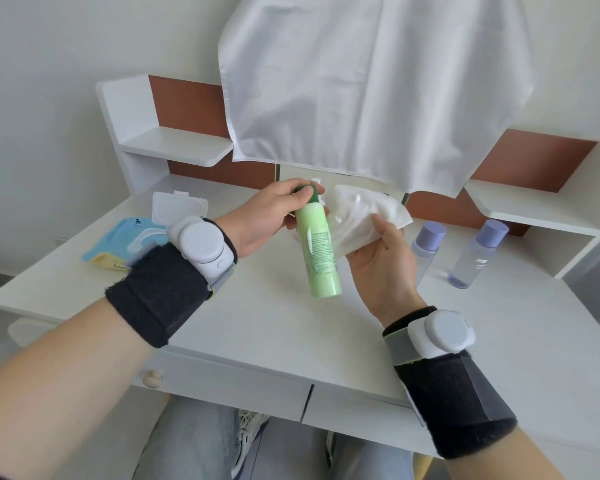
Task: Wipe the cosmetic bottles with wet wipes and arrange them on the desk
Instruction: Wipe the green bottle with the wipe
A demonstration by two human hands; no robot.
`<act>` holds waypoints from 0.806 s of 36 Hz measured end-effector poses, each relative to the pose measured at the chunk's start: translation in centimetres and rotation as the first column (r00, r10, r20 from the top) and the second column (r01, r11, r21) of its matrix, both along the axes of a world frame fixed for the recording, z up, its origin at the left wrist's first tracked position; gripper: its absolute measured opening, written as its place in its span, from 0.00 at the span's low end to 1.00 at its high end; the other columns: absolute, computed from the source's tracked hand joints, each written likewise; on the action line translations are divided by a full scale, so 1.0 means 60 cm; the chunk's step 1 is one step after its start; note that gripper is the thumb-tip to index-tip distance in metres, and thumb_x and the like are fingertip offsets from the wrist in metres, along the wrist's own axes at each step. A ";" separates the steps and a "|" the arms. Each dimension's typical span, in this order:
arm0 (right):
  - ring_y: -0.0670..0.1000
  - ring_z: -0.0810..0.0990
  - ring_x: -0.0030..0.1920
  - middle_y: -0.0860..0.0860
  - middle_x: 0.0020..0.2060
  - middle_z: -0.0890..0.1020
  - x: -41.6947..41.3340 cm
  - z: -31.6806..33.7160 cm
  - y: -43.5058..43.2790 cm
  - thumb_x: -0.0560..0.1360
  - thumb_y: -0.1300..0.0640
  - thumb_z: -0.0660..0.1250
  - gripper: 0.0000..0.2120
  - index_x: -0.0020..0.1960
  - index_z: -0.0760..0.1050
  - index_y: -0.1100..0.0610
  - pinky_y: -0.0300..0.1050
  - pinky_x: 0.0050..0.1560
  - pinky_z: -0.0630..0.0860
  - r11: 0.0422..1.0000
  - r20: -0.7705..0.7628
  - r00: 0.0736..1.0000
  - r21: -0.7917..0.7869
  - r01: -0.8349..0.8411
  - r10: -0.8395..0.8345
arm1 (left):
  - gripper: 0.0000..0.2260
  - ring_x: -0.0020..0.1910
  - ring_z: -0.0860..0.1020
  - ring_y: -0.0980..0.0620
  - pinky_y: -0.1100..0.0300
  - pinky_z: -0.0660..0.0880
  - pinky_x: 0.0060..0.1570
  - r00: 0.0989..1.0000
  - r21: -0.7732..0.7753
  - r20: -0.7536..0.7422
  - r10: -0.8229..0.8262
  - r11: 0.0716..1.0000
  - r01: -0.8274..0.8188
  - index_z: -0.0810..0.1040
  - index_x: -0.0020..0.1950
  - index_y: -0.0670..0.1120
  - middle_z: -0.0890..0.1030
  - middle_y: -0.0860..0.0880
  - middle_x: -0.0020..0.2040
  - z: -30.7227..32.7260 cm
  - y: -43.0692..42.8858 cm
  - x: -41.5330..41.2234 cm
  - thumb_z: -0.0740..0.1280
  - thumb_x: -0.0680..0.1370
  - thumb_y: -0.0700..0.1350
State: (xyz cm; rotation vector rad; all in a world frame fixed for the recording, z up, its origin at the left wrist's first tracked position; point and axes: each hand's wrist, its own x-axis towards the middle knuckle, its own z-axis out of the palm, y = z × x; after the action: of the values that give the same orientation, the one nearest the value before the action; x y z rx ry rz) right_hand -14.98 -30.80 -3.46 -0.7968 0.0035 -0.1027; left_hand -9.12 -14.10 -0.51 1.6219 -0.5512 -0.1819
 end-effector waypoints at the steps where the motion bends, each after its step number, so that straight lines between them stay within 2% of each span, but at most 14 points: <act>1: 0.57 0.78 0.62 0.58 0.55 0.81 0.000 0.001 -0.001 0.83 0.60 0.54 0.13 0.54 0.77 0.60 0.51 0.70 0.69 1.000 0.002 1.000 0.009 0.002 -0.002 | 0.08 0.44 0.73 0.51 0.61 0.65 0.37 1.000 -0.003 -0.002 0.004 1.000 -0.004 0.75 0.56 0.47 0.81 0.47 0.48 0.000 -0.002 0.001 0.57 0.82 0.45; 6: 0.53 0.79 0.58 0.55 0.51 0.84 -0.002 0.003 0.000 0.83 0.58 0.52 0.14 0.54 0.77 0.59 0.49 0.68 0.70 1.000 0.026 1.000 0.018 -0.017 0.017 | 0.08 0.38 0.73 0.57 0.63 0.66 0.36 1.000 0.017 -0.011 0.024 1.000 -0.024 0.76 0.56 0.46 0.79 0.51 0.44 -0.006 -0.008 0.003 0.59 0.81 0.45; 10: 0.52 0.80 0.60 0.56 0.57 0.82 0.000 0.003 -0.002 0.84 0.56 0.52 0.16 0.61 0.75 0.62 0.45 0.64 0.72 1.000 -0.012 1.000 0.024 -0.016 0.016 | 0.09 0.37 0.72 0.56 0.64 0.66 0.35 0.999 0.007 -0.022 0.024 1.000 -0.024 0.76 0.55 0.46 0.76 0.48 0.46 -0.010 -0.014 0.003 0.60 0.79 0.47; 12: 0.53 0.77 0.65 0.59 0.64 0.79 0.001 0.002 -0.004 0.84 0.55 0.53 0.18 0.67 0.71 0.65 0.45 0.67 0.71 0.999 -0.034 0.999 0.034 -0.004 0.005 | 0.07 0.37 0.72 0.56 0.64 0.66 0.35 0.999 0.000 -0.031 0.016 1.000 -0.016 0.76 0.54 0.46 0.75 0.48 0.44 -0.010 -0.017 0.002 0.58 0.82 0.43; 14: 0.52 0.77 0.65 0.59 0.64 0.78 0.001 0.003 -0.003 0.83 0.56 0.54 0.18 0.68 0.70 0.65 0.44 0.67 0.71 0.999 -0.059 0.998 0.035 0.024 -0.022 | 0.09 0.36 0.71 0.55 0.63 0.65 0.35 0.999 -0.020 -0.051 0.005 1.000 -0.006 0.76 0.53 0.46 0.74 0.49 0.42 -0.009 -0.019 0.002 0.56 0.83 0.41; 16: 0.51 0.80 0.60 0.57 0.59 0.80 -0.002 0.004 -0.002 0.83 0.57 0.55 0.16 0.64 0.72 0.64 0.42 0.63 0.74 0.999 -0.064 0.997 0.020 0.038 -0.037 | 0.10 0.35 0.70 0.56 0.64 0.64 0.34 0.998 -0.023 -0.063 -0.006 1.000 0.005 0.77 0.52 0.46 0.74 0.50 0.40 -0.009 -0.023 0.001 0.56 0.83 0.42; 20: 0.46 0.83 0.46 0.50 0.42 0.84 -0.008 0.008 0.004 0.83 0.60 0.56 0.10 0.50 0.75 0.59 0.38 0.52 0.77 0.996 -0.059 0.995 -0.051 0.075 -0.078 | 0.10 0.34 0.69 0.56 0.63 0.63 0.35 0.997 0.028 -0.073 0.024 0.999 -0.022 0.77 0.51 0.46 0.72 0.51 0.37 -0.008 -0.027 0.004 0.56 0.83 0.43; 23: 0.43 0.82 0.40 0.47 0.36 0.82 -0.007 0.007 0.006 0.82 0.61 0.57 0.08 0.47 0.73 0.58 0.36 0.45 0.77 0.993 -0.060 0.994 -0.082 0.084 -0.089 | 0.10 0.35 0.69 0.56 0.63 0.64 0.35 0.994 0.053 -0.083 0.072 0.996 -0.067 0.77 0.52 0.45 0.73 0.52 0.38 -0.008 -0.024 0.010 0.57 0.83 0.44; 26: 0.41 0.81 0.35 0.44 0.29 0.80 -0.007 0.008 0.006 0.82 0.62 0.57 0.10 0.43 0.71 0.57 0.36 0.45 0.75 0.991 -0.066 0.995 -0.109 0.073 -0.081 | 0.10 0.37 0.70 0.54 0.59 0.64 0.39 0.988 0.005 -0.123 0.095 0.995 -0.095 0.78 0.51 0.46 0.77 0.52 0.41 -0.005 -0.017 0.016 0.57 0.83 0.44; 29: 0.40 0.79 0.32 0.42 0.26 0.78 -0.004 0.005 0.006 0.82 0.62 0.57 0.11 0.42 0.71 0.57 0.35 0.43 0.74 0.986 -0.062 0.995 -0.156 0.065 -0.075 | 0.10 0.42 0.73 0.51 0.55 0.64 0.44 0.984 -0.064 -0.148 0.102 0.992 -0.113 0.78 0.51 0.46 0.82 0.53 0.38 0.000 -0.011 0.019 0.58 0.83 0.44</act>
State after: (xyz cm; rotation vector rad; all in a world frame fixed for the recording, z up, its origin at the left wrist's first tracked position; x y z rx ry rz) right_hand -15.22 -30.46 -3.19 -0.9547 0.0888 -0.1440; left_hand -7.97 -14.75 -0.52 1.5498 -0.3538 -0.1955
